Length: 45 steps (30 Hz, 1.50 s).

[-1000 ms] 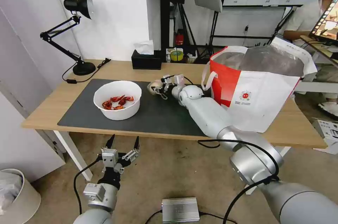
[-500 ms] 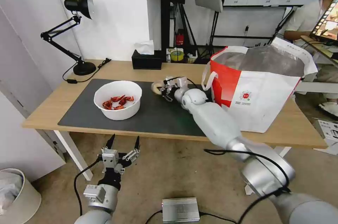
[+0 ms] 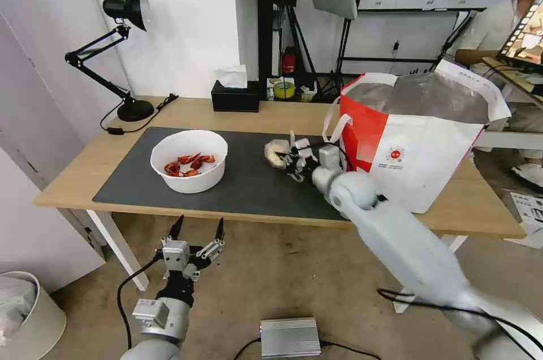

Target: Pick up the trash from the table and place it into the takeout bag.

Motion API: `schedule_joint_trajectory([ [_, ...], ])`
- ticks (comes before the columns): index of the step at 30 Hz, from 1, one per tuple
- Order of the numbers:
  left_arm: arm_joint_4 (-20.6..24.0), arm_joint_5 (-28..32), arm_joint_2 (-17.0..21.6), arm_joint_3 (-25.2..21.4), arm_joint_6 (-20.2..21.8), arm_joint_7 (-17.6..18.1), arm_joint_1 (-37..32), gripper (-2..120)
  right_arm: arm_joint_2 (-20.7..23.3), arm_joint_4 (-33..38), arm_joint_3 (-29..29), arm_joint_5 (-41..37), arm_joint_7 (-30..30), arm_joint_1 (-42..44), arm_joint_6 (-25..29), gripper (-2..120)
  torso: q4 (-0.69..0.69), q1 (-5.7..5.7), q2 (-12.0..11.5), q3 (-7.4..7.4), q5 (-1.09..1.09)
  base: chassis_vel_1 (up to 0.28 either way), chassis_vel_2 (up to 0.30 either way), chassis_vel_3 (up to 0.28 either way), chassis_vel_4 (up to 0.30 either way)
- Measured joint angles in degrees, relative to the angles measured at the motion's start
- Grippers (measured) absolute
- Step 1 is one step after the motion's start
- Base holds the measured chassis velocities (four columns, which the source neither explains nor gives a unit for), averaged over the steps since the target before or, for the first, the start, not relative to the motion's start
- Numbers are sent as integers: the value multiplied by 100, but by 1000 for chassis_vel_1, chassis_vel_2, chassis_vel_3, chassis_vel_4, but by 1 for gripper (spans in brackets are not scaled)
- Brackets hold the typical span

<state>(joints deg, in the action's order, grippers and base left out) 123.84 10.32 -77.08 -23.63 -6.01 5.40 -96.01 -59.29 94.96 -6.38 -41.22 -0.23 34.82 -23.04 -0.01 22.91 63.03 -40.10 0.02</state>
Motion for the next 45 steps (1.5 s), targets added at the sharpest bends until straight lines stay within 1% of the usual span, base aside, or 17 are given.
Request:
schedule_joint_trajectory([
  [1,22,0,-3,22,1,3,-12,100,275,482,176,-90,37,301,-46,3,0,0,0,0,-1,0,0,0,0],
  [2,36,0,-4,32,4,4,-18,100,398,700,269,-128,39,454,-64,3,0,0,0,0,-1,0,0,0,0],
  [3,36,0,-4,32,4,4,-18,100,398,700,269,-128,39,454,-64,3,0,0,0,0,-1,0,0,0,0],
  [6,54,-1,-4,40,8,5,-26,100,717,1291,540,-265,62,841,-97,3,-1,0,0,0,-1,0,0,0,0],
  [7,54,-1,-4,40,8,5,-26,100,717,1291,540,-265,62,841,-97,3,-1,0,0,0,-1,0,0,0,0],
  [9,60,-2,-8,34,8,5,-30,100,903,1639,742,-359,97,1025,-101,3,0,0,0,0,-1,0,0,0,0],
  [10,60,-2,-8,34,8,5,-30,100,903,1639,742,-359,97,1025,-101,3,0,0,0,0,-1,0,0,0,0],
  [13,78,-2,-9,19,8,6,-30,100,1096,2120,1115,-567,186,1122,-103,3,0,0,0,0,-1,0,0,0,0],
  [14,78,-2,-9,19,8,6,-30,100,1096,2120,1115,-567,186,1122,-103,3,0,0,0,0,-1,0,0,0,0],
  [15,87,-2,-9,19,8,6,-28,100,1147,2281,1242,-645,243,1113,-117,3,0,1,0,0,-2,0,0,0,0],
  [17,102,-2,-10,23,8,7,-28,100,1246,2566,1465,-777,388,1022,-178,3,0,0,0,0,-2,0,0,0,0],
  [18,102,-2,-10,23,8,7,-28,100,1246,2566,1465,-777,388,1022,-178,3,0,0,0,0,-2,0,0,0,0],
  [21,126,-1,-11,35,9,8,-35,100,1407,2838,1739,-1005,592,801,-248,3,1,1,0,0,-2,0,0,0,0],
  [26,136,-1,-10,43,10,9,-45,100,1590,2894,2026,-1245,872,546,-320,3,1,1,-1,0,-2,0,0,0,0],
  [32,136,-22,-23,93,10,9,-60,100,1816,2708,2494,-1427,1157,465,-324,3,0,1,-1,0,-1,0,0,0,0],
  [37,123,-83,-69,135,5,9,-86,100,1899,2487,2666,-1564,1321,354,-232,3,1,1,-1,0,-1,0,0,0,0],
  [45,117,-137,-114,163,-6,9,-110,100,1948,2122,2676,-1912,1740,220,-304,3,1,1,-1,-1,-2,0,0,0,0],
])
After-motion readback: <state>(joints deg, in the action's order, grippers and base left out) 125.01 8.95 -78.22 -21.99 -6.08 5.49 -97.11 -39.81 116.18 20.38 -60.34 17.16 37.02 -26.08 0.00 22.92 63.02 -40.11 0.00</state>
